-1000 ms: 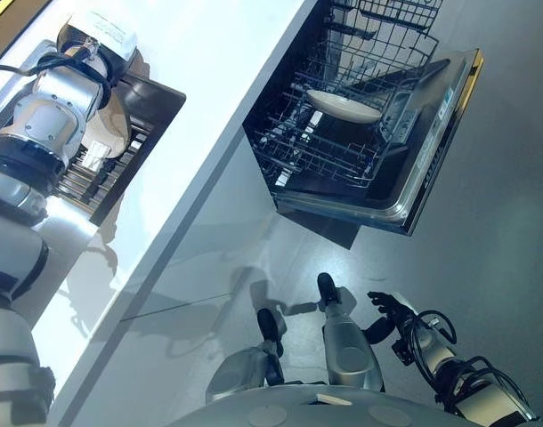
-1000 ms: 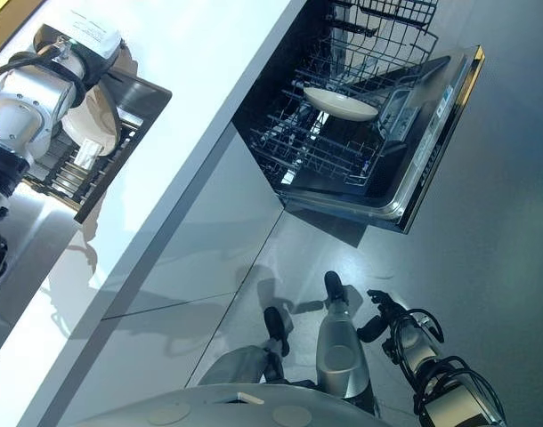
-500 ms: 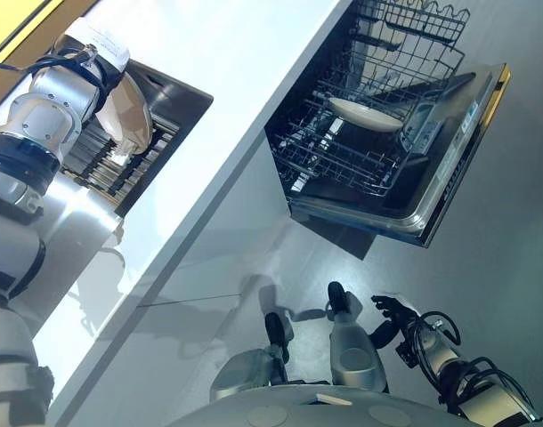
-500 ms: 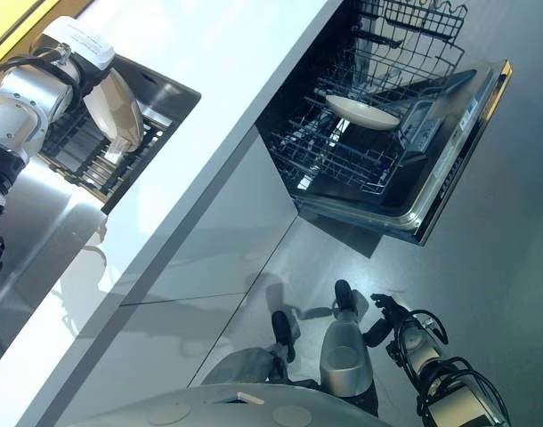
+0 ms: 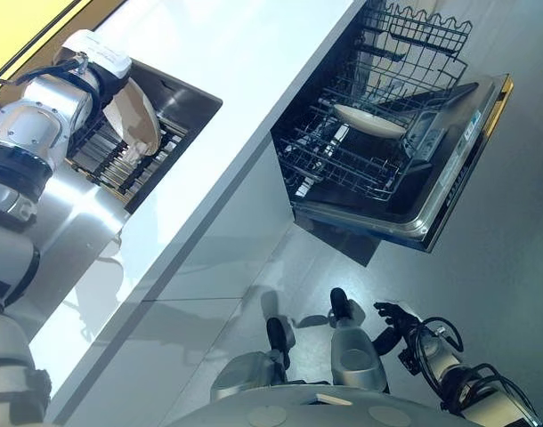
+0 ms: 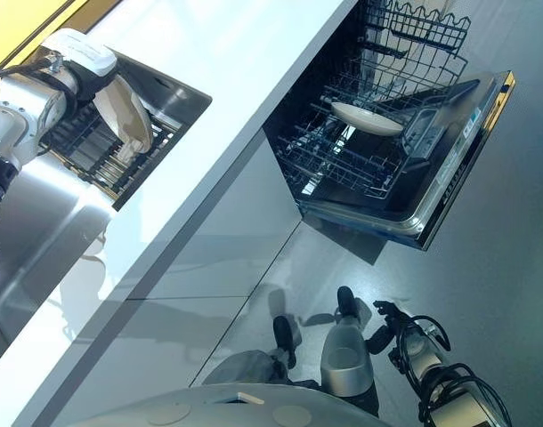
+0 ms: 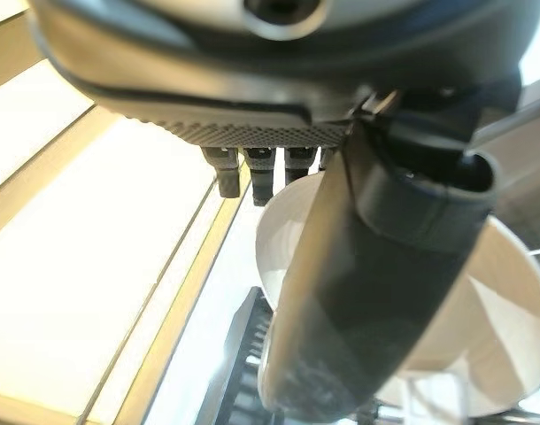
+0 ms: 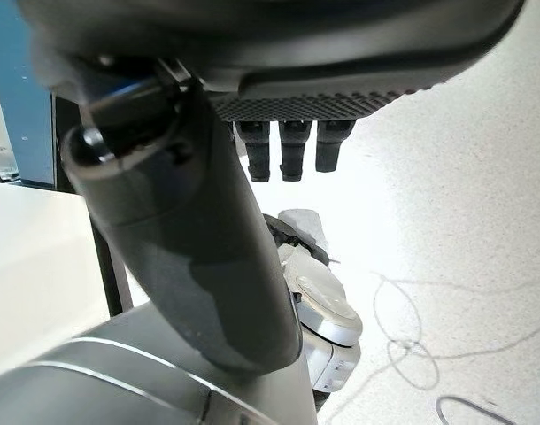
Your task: Pick up plates and place into dishwasher.
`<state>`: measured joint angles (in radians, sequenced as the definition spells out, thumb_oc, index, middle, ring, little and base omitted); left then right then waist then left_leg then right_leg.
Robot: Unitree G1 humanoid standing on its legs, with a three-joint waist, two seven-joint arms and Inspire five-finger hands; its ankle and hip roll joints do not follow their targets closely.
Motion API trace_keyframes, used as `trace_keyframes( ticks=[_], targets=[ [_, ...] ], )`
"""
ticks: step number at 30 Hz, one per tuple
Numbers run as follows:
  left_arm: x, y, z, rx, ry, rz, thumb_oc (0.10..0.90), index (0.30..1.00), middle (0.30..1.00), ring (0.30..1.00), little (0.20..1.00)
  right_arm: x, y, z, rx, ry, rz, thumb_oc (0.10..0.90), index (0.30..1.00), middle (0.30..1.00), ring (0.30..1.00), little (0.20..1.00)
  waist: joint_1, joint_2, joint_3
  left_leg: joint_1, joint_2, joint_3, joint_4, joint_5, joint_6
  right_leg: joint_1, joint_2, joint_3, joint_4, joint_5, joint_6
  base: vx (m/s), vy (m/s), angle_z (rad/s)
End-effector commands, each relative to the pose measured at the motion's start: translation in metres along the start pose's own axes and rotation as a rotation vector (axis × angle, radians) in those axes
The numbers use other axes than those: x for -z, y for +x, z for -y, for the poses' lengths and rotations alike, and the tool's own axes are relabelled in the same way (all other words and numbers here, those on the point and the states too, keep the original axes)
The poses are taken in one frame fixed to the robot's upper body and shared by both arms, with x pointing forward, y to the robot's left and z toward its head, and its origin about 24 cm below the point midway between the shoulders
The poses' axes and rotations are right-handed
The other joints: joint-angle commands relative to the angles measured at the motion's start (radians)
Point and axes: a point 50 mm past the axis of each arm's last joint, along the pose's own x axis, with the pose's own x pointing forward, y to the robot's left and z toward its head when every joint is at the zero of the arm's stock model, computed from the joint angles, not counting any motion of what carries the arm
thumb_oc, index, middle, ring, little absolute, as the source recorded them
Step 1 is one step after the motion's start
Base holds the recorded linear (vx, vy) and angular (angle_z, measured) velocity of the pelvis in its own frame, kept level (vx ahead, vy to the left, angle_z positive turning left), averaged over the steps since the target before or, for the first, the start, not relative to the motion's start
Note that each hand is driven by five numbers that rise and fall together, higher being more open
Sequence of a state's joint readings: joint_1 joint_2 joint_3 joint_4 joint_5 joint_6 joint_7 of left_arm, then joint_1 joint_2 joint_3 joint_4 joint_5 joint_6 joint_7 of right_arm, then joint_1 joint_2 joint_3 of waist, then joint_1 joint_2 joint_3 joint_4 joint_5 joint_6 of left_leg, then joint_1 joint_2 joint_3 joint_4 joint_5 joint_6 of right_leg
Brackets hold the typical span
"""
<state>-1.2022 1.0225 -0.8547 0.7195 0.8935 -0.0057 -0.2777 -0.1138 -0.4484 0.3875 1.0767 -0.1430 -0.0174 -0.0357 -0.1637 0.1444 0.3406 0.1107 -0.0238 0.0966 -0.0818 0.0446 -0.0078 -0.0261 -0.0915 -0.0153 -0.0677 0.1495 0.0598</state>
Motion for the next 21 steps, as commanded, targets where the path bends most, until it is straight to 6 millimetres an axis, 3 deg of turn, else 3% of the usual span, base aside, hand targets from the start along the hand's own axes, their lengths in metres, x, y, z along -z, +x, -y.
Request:
trace_keyframes(
  ticks=[1, 11, 18, 21],
  targets=[
    [0.053, -0.013, -0.004, -0.06, -0.083, -0.182, 0.8, 0.9, 0.9, 0.9, 0.9, 0.01, -0.004, -0.004, -0.005, -0.004, 0.004, 0.8, 0.9, 0.9, 0.9, 0.9, 0.002, -0.016, -0.085, -0.114, -0.08, 0.028, 0.109, -0.11, 0.049, -0.082, 0.031, 0.039, 0.145, -0.126, 0.067, -0.04, 0.006, -0.01],
    [0.031, -0.003, -0.009, -0.06, -0.104, -0.114, 0.8, 0.9, 0.9, 0.9, 0.9, -0.002, -0.001, 0.004, 0.017, -0.011, 0.044, 0.8, 0.9, 0.9, 0.9, 0.9, -0.015, -0.034, -0.048, -0.159, -0.075, 0.041, 0.129, -0.102, 0.053, -0.138, 0.042, 0.064, 0.166, -0.111, 0.066, -0.03, -0.005, -0.07],
    [0.031, -0.001, 0.003, 0.146, -0.037, -0.15, 0.8, 0.9, 0.9, 0.9, 0.9, -0.01, 0.001, 0.012, 0.035, -0.015, 0.07, 0.8, 0.9, 0.9, 0.9, 0.9, -0.018, -0.038, -0.03, -0.187, -0.074, 0.04, 0.148, -0.099, 0.054, -0.162, 0.044, 0.069, 0.176, -0.106, 0.063, -0.01, -0.006, -0.04],
    [0.033, -0.001, 0.02, 0.284, -0.027, -0.158, 0.482, 0.627, 0.627, 0.627, 0.582, -0.016, 0.001, 0.015, 0.044, -0.019, 0.082, 0.8, 0.9, 0.9, 0.9, 0.9, -0.019, -0.036, -0.023, -0.193, -0.074, 0.038, 0.152, -0.096, 0.053, -0.165, 0.044, 0.066, 0.176, -0.104, 0.061, 0.0, -0.001, -0.01]
  ],
)
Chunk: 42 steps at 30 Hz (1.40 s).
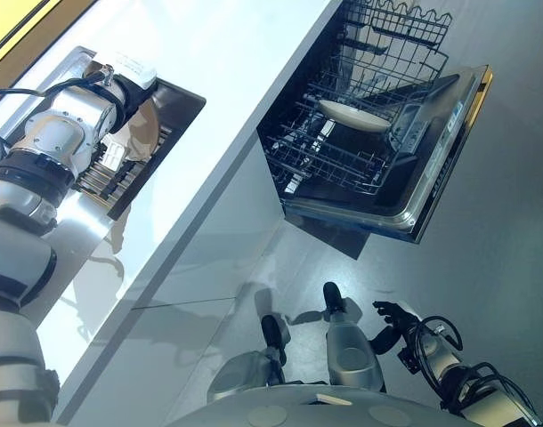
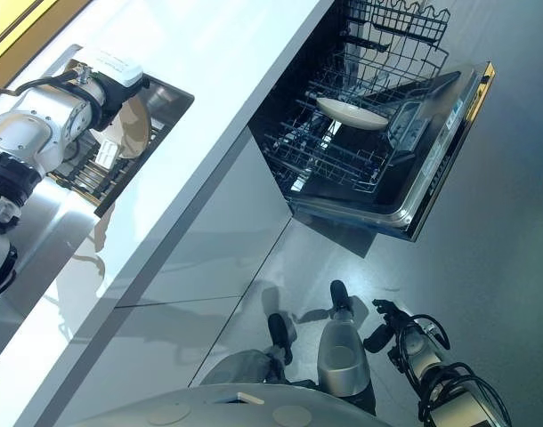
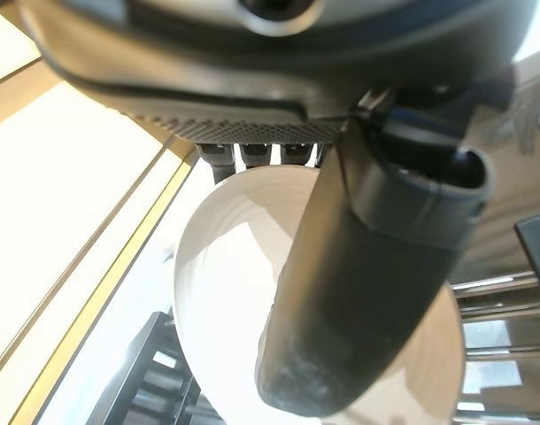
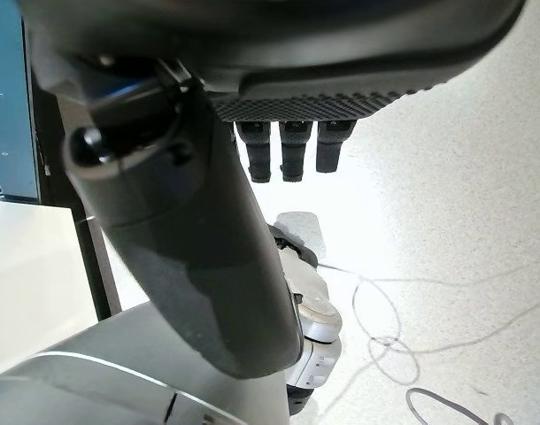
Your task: Pick up plates and place into dishwasher.
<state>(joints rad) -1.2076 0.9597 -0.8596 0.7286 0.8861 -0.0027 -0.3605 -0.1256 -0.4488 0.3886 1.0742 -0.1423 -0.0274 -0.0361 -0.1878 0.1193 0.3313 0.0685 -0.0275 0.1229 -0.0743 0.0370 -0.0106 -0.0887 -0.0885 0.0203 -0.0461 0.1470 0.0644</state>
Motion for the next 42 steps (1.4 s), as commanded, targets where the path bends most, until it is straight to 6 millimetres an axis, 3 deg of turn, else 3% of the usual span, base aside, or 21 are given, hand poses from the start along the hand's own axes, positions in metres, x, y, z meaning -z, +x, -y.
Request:
trace_keyframes(
  ticks=[1, 3, 13, 28, 32, 36, 42],
  targets=[
    [0.053, -0.008, 0.023, 0.227, -0.014, -0.211, 0.366, 0.528, 0.528, 0.528, 0.466, -0.011, 0.001, 0.013, 0.039, -0.019, 0.061, 0.8, 0.9, 0.9, 0.9, 0.9, 0.005, -0.011, -0.012, -0.152, -0.07, 0.012, 0.145, -0.088, 0.055, -0.103, 0.042, 0.03, 0.155, -0.101, 0.056, -0.01, -0.006, -0.07],
    [0.052, -0.007, 0.031, 0.272, -0.01, -0.196, 0.1, 0.3, 0.3, 0.3, 0.2, -0.015, 0.001, 0.016, 0.043, -0.019, 0.07, 0.8, 0.9, 0.9, 0.9, 0.9, 0.005, -0.011, -0.007, -0.156, -0.07, 0.009, 0.148, -0.087, 0.055, -0.105, 0.042, 0.028, 0.156, -0.102, 0.055, -0.02, -0.007, -0.09],
    [0.062, -0.01, 0.04, 0.304, 0.003, -0.218, 0.1, 0.3, 0.3, 0.3, 0.2, -0.011, 0.001, 0.015, 0.037, -0.032, 0.063, 0.8, 0.9, 0.9, 0.9, 0.9, 0.014, -0.006, -0.031, -0.131, -0.074, 0.003, 0.134, -0.09, 0.049, -0.063, 0.04, 0.009, 0.122, -0.103, 0.053, -0.01, -0.002, -0.02],
    [0.079, -0.018, 0.052, 0.231, 0.036, -0.269, 0.1, 0.3, 0.3, 0.3, 0.2, 0.008, -0.004, 0.001, 0.015, -0.027, 0.001, 0.8, 0.9, 0.9, 0.9, 0.9, 0.043, -0.006, -0.132, -0.04, -0.075, -0.006, 0.088, -0.107, 0.042, 0.04, 0.044, -0.029, 0.066, -0.119, 0.054, 0.0, -0.003, 0.07],
    [0.085, -0.02, 0.046, 0.159, 0.052, -0.306, 0.1, 0.3, 0.3, 0.3, 0.2, 0.014, -0.005, -0.003, 0.006, -0.024, -0.02, 0.8, 0.9, 0.9, 0.9, 0.9, 0.052, -0.01, -0.149, -0.025, -0.074, -0.011, 0.079, -0.111, 0.042, 0.058, 0.045, -0.036, 0.056, -0.122, 0.053, -0.01, -0.002, 0.04],
    [0.095, -0.024, 0.028, -0.011, -0.063, -0.327, 0.1, 0.3, 0.3, 0.3, 0.2, 0.02, -0.007, -0.01, -0.007, -0.008, -0.038, 0.8, 0.9, 0.9, 0.9, 0.9, 0.062, -0.02, -0.177, -0.008, -0.072, -0.009, 0.068, -0.113, 0.038, 0.082, 0.048, -0.046, 0.035, -0.121, 0.052, -0.04, -0.013, 0.12],
    [0.108, -0.04, -0.011, -0.4, -0.241, -0.327, 0.1, 0.3, 0.3, 0.3, 0.2, 0.026, -0.01, -0.021, -0.021, 0.014, -0.048, 0.8, 0.9, 0.9, 0.9, 0.9, 0.081, -0.039, -0.21, 0.014, -0.062, -0.01, 0.043, -0.11, 0.029, 0.111, 0.057, -0.053, 0.006, -0.12, 0.05, -0.05, -0.016, 0.05]
  ],
)
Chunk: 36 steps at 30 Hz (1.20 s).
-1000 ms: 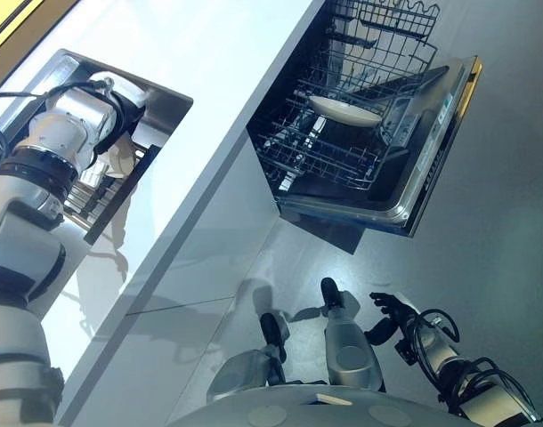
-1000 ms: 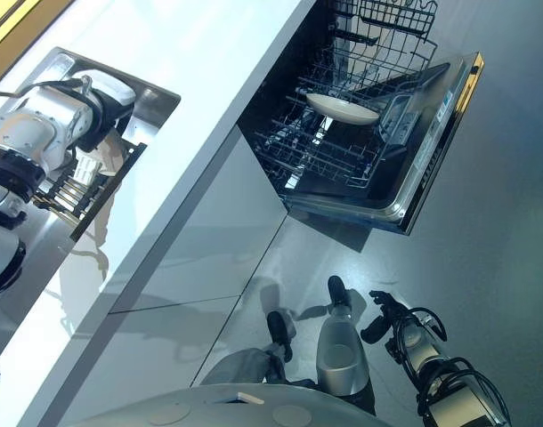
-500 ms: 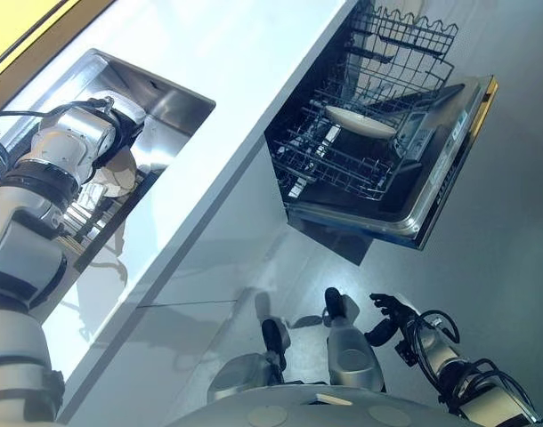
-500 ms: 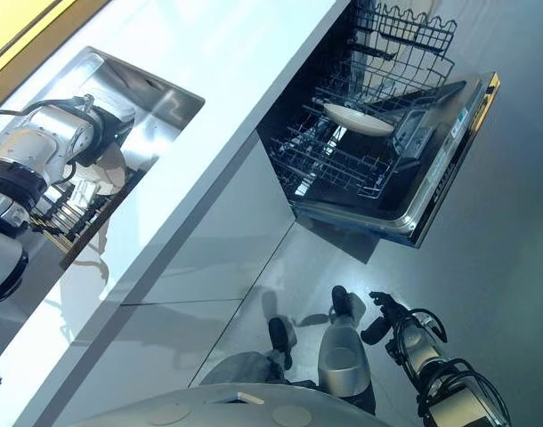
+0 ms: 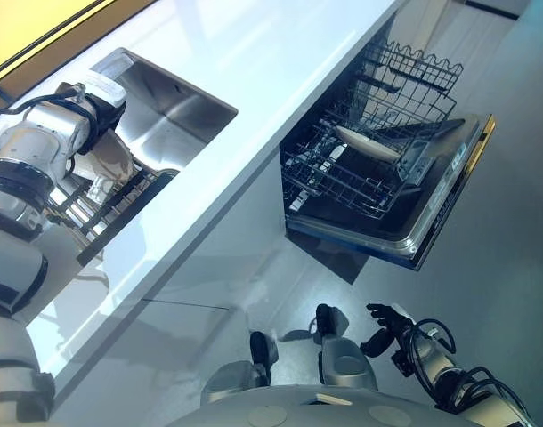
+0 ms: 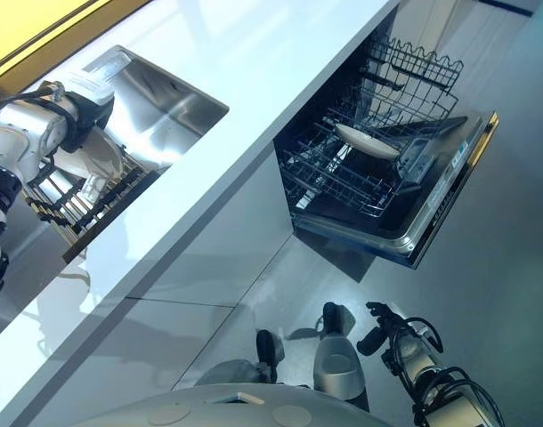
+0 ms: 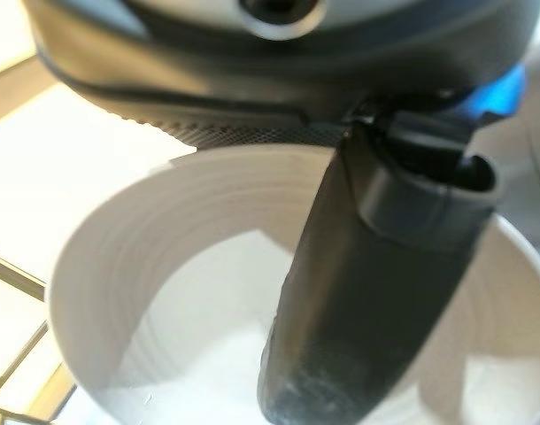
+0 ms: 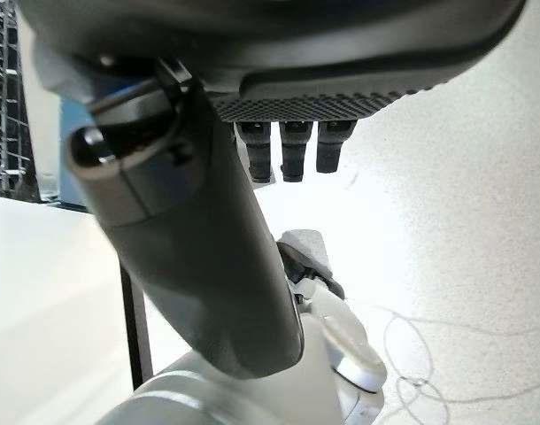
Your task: Pick up plates and place into dishwasher.
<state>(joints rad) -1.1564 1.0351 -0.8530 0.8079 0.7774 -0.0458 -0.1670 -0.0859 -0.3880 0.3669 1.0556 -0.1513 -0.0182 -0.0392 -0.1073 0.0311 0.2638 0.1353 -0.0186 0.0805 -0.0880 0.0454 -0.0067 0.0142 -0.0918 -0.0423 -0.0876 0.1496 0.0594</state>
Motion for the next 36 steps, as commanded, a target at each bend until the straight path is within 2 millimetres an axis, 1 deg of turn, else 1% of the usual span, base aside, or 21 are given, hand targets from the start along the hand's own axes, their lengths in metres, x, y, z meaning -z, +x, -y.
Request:
trace_keyframes(
  ticks=[1, 2, 3, 4, 8, 15, 17, 19, 21, 23, 24, 26, 27, 28, 29, 30, 31, 32, 34, 36],
  targets=[
    [0.079, -0.034, -0.055, -0.401, -0.162, -0.274, 0.1, 0.3, 0.3, 0.3, 0.2, 0.028, -0.008, 0.004, 0.026, -0.022, -0.051, 0.8, 0.9, 0.9, 0.9, 0.9, 0.005, 0.047, -0.147, -0.049, -0.069, 0.032, 0.053, -0.118, 0.025, 0.012, 0.061, 0.009, 0.044, -0.124, 0.054, -0.02, -0.017, 0.04],
    [0.08, -0.038, -0.06, -0.472, -0.188, -0.268, 0.1, 0.3, 0.3, 0.3, 0.2, 0.029, -0.009, 0.002, 0.023, -0.019, -0.052, 0.8, 0.9, 0.9, 0.9, 0.9, 0.009, 0.044, -0.152, -0.045, -0.067, 0.031, 0.049, -0.118, 0.024, 0.017, 0.062, 0.007, 0.04, -0.125, 0.053, -0.02, -0.012, 0.06],
    [0.08, -0.039, -0.062, -0.495, -0.194, -0.267, 0.1, 0.3, 0.3, 0.3, 0.2, 0.03, -0.009, 0.002, 0.022, -0.018, -0.053, 0.8, 0.9, 0.9, 0.9, 0.9, 0.01, 0.042, -0.153, -0.044, -0.067, 0.03, 0.048, -0.118, 0.024, 0.02, 0.063, 0.007, 0.039, -0.125, 0.052, -0.01, -0.012, 0.08],
    [0.08, -0.042, -0.065, -0.556, -0.212, -0.259, 0.1, 0.3, 0.3, 0.3, 0.2, 0.031, -0.009, 0.0, 0.019, -0.014, -0.054, 0.8, 0.9, 0.9, 0.9, 0.9, 0.014, 0.039, -0.157, -0.04, -0.066, 0.028, 0.044, -0.118, 0.023, 0.025, 0.065, 0.006, 0.036, -0.127, 0.051, 0.0, -0.01, 0.04],
    [0.078, -0.052, -0.068, -0.686, -0.277, -0.226, 0.1, 0.3, 0.3, 0.3, 0.2, 0.034, -0.011, -0.007, 0.007, -0.009, -0.053, 0.8, 0.9, 0.9, 0.9, 0.9, 0.027, 0.033, -0.169, -0.025, -0.063, 0.02, 0.033, -0.121, 0.022, 0.043, 0.069, 0.004, 0.028, -0.136, 0.046, 0.0, -0.008, 0.03],
    [0.071, -0.063, -0.07, -0.81, -0.411, -0.161, 0.1, 0.3, 0.3, 0.3, 0.2, 0.029, -0.012, -0.013, -0.004, -0.001, -0.019, 0.8, 0.9, 0.9, 0.9, 0.9, 0.037, 0.025, -0.189, -0.01, -0.057, 0.016, 0.023, -0.125, 0.017, 0.06, 0.072, -0.004, 0.02, -0.144, 0.042, 0.0, -0.006, 0.05],
    [0.069, -0.065, -0.072, -0.848, -0.475, -0.137, 0.1, 0.3, 0.3, 0.3, 0.2, 0.021, -0.011, -0.012, 0.002, 0.026, 0.021, 0.8, 0.9, 0.9, 0.9, 0.9, 0.039, 0.023, -0.193, -0.006, -0.055, 0.015, 0.021, -0.125, 0.016, 0.064, 0.072, -0.007, 0.018, -0.145, 0.041, 0.0, 0.0, 0.0],
    [0.066, -0.068, -0.073, -0.882, -0.538, -0.117, 0.1, 0.3, 0.3, 0.3, 0.2, 0.003, -0.011, -0.007, 0.031, 0.082, 0.109, 0.8, 0.9, 0.9, 0.9, 0.9, 0.039, 0.019, -0.196, -0.005, -0.053, 0.015, 0.023, -0.126, 0.015, 0.067, 0.071, -0.008, 0.02, -0.147, 0.04, -0.02, -0.003, 0.01],
    [0.06, -0.072, -0.072, -0.921, -0.593, -0.093, 0.1, 0.3, 0.3, 0.3, 0.2, -0.026, -0.014, 0.001, 0.069, 0.16, 0.23, 0.8, 0.9, 0.9, 0.9, 0.9, 0.039, 0.013, -0.197, -0.004, -0.052, 0.012, 0.026, -0.128, 0.016, 0.069, 0.072, -0.005, 0.023, -0.15, 0.037, -0.04, -0.005, 0.02],
    [0.053, -0.077, -0.067, -0.957, -0.663, -0.062, 0.1, 0.3, 0.3, 0.3, 0.2, -0.066, -0.025, 0.009, 0.119, 0.248, 0.398, 0.8, 0.9, 0.9, 0.9, 0.9, 0.036, 0.008, -0.197, -0.002, -0.05, 0.009, 0.027, -0.128, 0.018, 0.068, 0.072, 0.0, 0.033, -0.155, 0.033, -0.06, -0.003, -0.02],
    [0.048, -0.079, -0.064, -0.969, -0.689, -0.044, 0.1, 0.3, 0.3, 0.3, 0.2, -0.081, -0.032, 0.014, 0.141, 0.299, 0.483, 0.8, 0.9, 0.9, 0.9, 0.9, 0.032, 0.006, -0.197, -0.001, -0.049, 0.007, 0.026, -0.128, 0.019, 0.066, 0.073, 0.003, 0.039, -0.158, 0.032, -0.06, -0.007, -0.04],
    [0.037, -0.084, -0.059, -0.985, -0.789, 0.008, 0.1, 0.3, 0.3, 0.3, 0.2, -0.11, -0.05, 0.027, 0.198, 0.39, 0.663, 0.8, 0.9, 0.9, 0.9, 0.9, 0.029, 0.002, -0.198, 0.003, -0.047, 0.004, 0.025, -0.128, 0.021, 0.065, 0.074, 0.007, 0.05, -0.166, 0.028, -0.05, -0.013, -0.03],
    [0.035, -0.085, -0.058, -0.985, -0.809, 0.019, 0.1, 0.3, 0.3, 0.3, 0.2, -0.114, -0.053, 0.03, 0.217, 0.404, 0.705, 0.8, 0.9, 0.9, 0.9, 0.9, 0.029, 0.003, -0.198, 0.004, -0.047, 0.004, 0.025, -0.128, 0.021, 0.065, 0.074, 0.008, 0.053, -0.167, 0.028, -0.05, -0.011, -0.01],
    [0.026, -0.086, -0.053, -0.997, -0.871, 0.053, 0.1, 0.3, 0.3, 0.3, 0.2, -0.137, -0.07, 0.042, 0.273, 0.434, 0.84, 0.8, 0.9, 0.9, 0.9, 0.9, 0.027, 0.001, -0.2, 0.007, -0.046, 0.002, 0.022, -0.128, 0.023, 0.065, 0.076, 0.012, 0.059, -0.172, 0.027, -0.04, -0.004, 0.0],
    [0.025, -0.086, -0.051, -0.993, -0.891, 0.063, 0.1, 0.3, 0.3, 0.3, 0.2, -0.141, -0.075, 0.045, 0.29, 0.437, 0.876, 0.8, 0.9, 0.9, 0.9, 0.9, 0.026, 0.003, -0.201, 0.009, -0.046, 0.002, 0.02, -0.128, 0.024, 0.065, 0.077, 0.014, 0.06, -0.173, 0.026, -0.04, 0.003, 0.02],
    [0.021, -0.087, -0.05, -0.992, -0.935, 0.096, 0.1, 0.3, 0.3, 0.3, 0.2, -0.153, -0.087, 0.054, 0.34, 0.444, 0.963, 0.8, 0.9, 0.9, 0.9, 0.9, 0.025, 0.002, -0.202, 0.011, -0.045, 0.002, 0.02, -0.128, 0.025, 0.066, 0.077, 0.016, 0.063, -0.176, 0.025, -0.05, 0.014, 0.01],
    [0.016, -0.089, -0.05, -0.998, -0.973, 0.133, 0.1, 0.3, 0.3, 0.3, 0.2, -0.171, -0.107, 0.072, 0.428, 0.445, 1.082, 0.8, 0.9, 0.9, 0.9, 0.9, 0.025, 0.004, -0.203, 0.014, -0.043, 0.005, 0.02, -0.128, 0.027, 0.064, 0.078, 0.02, 0.072, -0.18, 0.025, -0.05, 0.021, 0.0],
    [0.013, -0.089, -0.05, -0.998, -0.997, 0.16, 0.1, 0.3, 0.3, 0.3, 0.2, -0.181, -0.122, 0.083, 0.51, 0.423, 1.157, 0.8, 0.9, 0.9, 0.9, 0.9, 0.026, 0.005, -0.205, 0.015, -0.042, 0.007, 0.019, -0.128, 0.028, 0.063, 0.078, 0.022, 0.076, -0.181, 0.025, -0.04, 0.027, -0.02],
    [0.008, -0.092, -0.051, -0.993, -1.029, 0.21, 0.1, 0.3, 0.3, 0.3, 0.2, -0.193, -0.146, 0.105, 0.635, 0.422, 1.27, 0.8, 0.9, 0.9, 0.9, 0.9, 0.03, 0.008, -0.208, 0.017, -0.04, 0.01, 0.017, -0.126, 0.032, 0.062, 0.077, 0.026, 0.084, -0.184, 0.026, -0.01, 0.01, -0.02],
    [0.003, -0.095, -0.051, -0.991, -1.052, 0.249, 0.1, 0.3, 0.3, 0.3, 0.2, -0.199, -0.16, 0.116, 0.706, 0.41, 1.336, 0.8, 0.9, 0.9, 0.9, 0.9, 0.035, 0.01, -0.208, 0.017, -0.039, 0.009, 0.019, -0.126, 0.033, 0.061, 0.077, 0.027, 0.091, -0.186, 0.026, -0.01, 0.008, -0.02]
  ],
)
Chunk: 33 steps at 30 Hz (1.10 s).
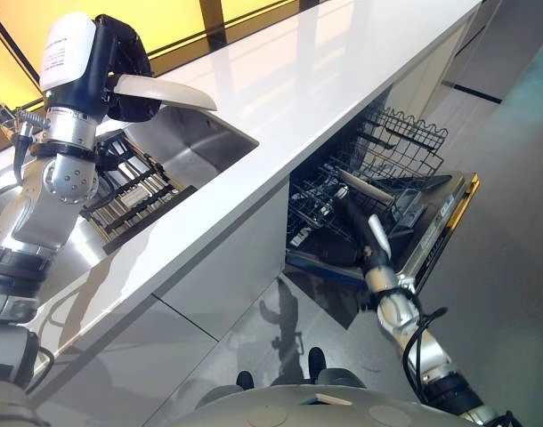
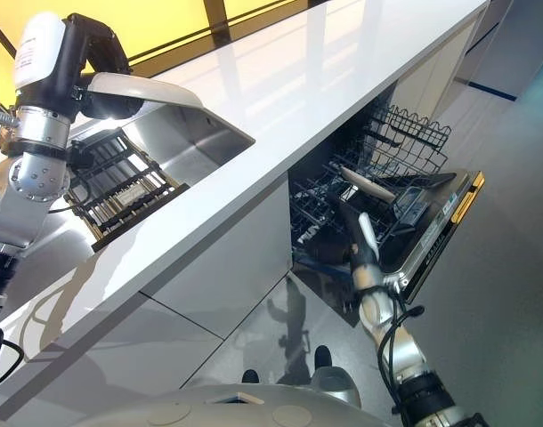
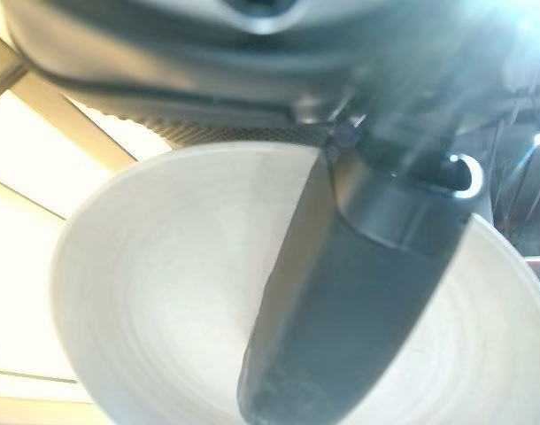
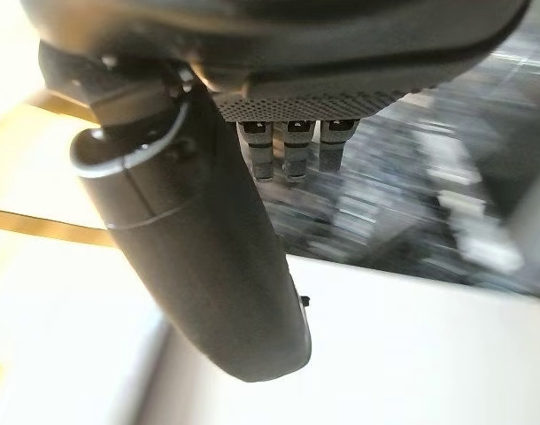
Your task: Pick up plates and place into dishwasher.
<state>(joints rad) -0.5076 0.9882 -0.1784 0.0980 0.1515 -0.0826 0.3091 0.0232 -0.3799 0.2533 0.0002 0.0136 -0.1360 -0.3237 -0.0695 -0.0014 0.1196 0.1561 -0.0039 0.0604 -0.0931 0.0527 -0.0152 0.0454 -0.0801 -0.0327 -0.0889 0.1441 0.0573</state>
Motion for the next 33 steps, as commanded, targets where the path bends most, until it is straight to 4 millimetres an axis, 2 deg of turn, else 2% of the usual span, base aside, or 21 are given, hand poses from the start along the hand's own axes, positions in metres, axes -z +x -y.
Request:
trace_keyframes(
  ticks=[1, 2, 3, 6, 12, 20, 26, 33],
  targets=[
    [-0.028, 0.015, -0.048, -0.204, -0.117, 0.157, 0.1, 0.3, 0.3, 0.3, 0.2, -0.085, 0.024, 0.048, 0.228, -0.073, 0.483, 0.8, 0.9, 0.9, 0.9, 0.9, 0.004, 0.043, -0.064, -0.004, -0.053, 0.027, 0.024, -0.132, 0.044, 0.029, 0.064, 0.015, 0.098, -0.182, 0.028, 0.0, 0.0, 0.0],
    [-0.028, 0.015, -0.048, -0.201, -0.121, 0.159, 0.1, 0.3, 0.3, 0.3, 0.2, -0.086, 0.024, 0.048, 0.229, -0.075, 0.493, 0.8, 0.9, 0.9, 0.9, 0.9, 0.004, 0.044, -0.064, -0.004, -0.053, 0.027, 0.024, -0.132, 0.044, 0.029, 0.064, 0.014, 0.098, -0.183, 0.028, 0.0, 0.0, 0.0],
    [-0.037, 0.012, -0.043, -0.172, -0.161, 0.191, 0.1, 0.3, 0.3, 0.3, 0.2, -0.101, 0.025, 0.052, 0.217, -0.102, 0.57, 0.8, 0.9, 0.9, 0.9, 0.9, 0.012, 0.042, -0.065, -0.005, -0.054, 0.021, 0.023, -0.13, 0.045, 0.031, 0.063, 0.009, 0.1, -0.183, 0.029, -0.02, -0.002, -0.04],
    [-0.05, 0.011, -0.039, -0.126, -0.203, 0.241, 0.1, 0.3, 0.3, 0.3, 0.2, -0.127, 0.026, 0.048, 0.146, -0.195, 0.709, 0.8, 0.9, 0.9, 0.9, 0.9, 0.025, 0.036, -0.068, -0.008, -0.057, 0.01, 0.022, -0.126, 0.046, 0.034, 0.061, -0.002, 0.099, -0.183, 0.028, -0.01, -0.009, 0.05],
    [-0.068, 0.012, -0.034, -0.062, -0.269, 0.312, 0.1, 0.3, 0.3, 0.3, 0.2, -0.162, 0.025, 0.036, -0.015, -0.283, 0.876, 0.8, 0.9, 0.9, 0.9, 0.9, 0.045, 0.024, -0.079, -0.014, -0.059, -0.003, 0.019, -0.119, 0.041, 0.042, 0.056, -0.02, 0.085, -0.179, 0.027, -0.01, -0.008, 0.03],
    [-0.092, 0.009, -0.021, 0.019, -0.385, 0.401, 0.1, 0.3, 0.3, 0.3, 0.2, -0.179, 0.024, 0.008, -0.255, -0.244, 0.913, 0.8, 0.9, 0.9, 0.9, 0.9, 0.066, 0.015, -0.089, -0.022, -0.061, -0.012, 0.017, -0.114, 0.033, 0.054, 0.051, -0.043, 0.053, -0.166, 0.028, -0.01, -0.01, 0.08],
    [-0.111, 0.005, -0.006, 0.11, -0.494, 0.456, 0.1, 0.3, 0.3, 0.3, 0.2, -0.191, 0.022, -0.007, -0.283, -0.171, 0.941, 0.8, 0.9, 0.9, 0.9, 0.9, 0.075, 0.013, -0.091, -0.029, -0.061, -0.014, 0.014, -0.108, 0.028, 0.056, 0.052, -0.05, 0.039, -0.157, 0.028, -0.01, -0.013, 0.07],
    [-0.127, -0.003, 0.02, 0.277, -0.652, 0.466, 0.1, 0.3, 0.3, 0.3, 0.2, -0.193, 0.023, -0.018, -0.257, -0.101, 0.918, 0.8, 0.9, 0.9, 0.9, 0.9, 0.08, 0.014, -0.093, -0.034, -0.061, -0.015, 0.013, -0.104, 0.027, 0.057, 0.053, -0.058, 0.035, -0.158, 0.028, 0.0, -0.005, 0.06]
  ],
)
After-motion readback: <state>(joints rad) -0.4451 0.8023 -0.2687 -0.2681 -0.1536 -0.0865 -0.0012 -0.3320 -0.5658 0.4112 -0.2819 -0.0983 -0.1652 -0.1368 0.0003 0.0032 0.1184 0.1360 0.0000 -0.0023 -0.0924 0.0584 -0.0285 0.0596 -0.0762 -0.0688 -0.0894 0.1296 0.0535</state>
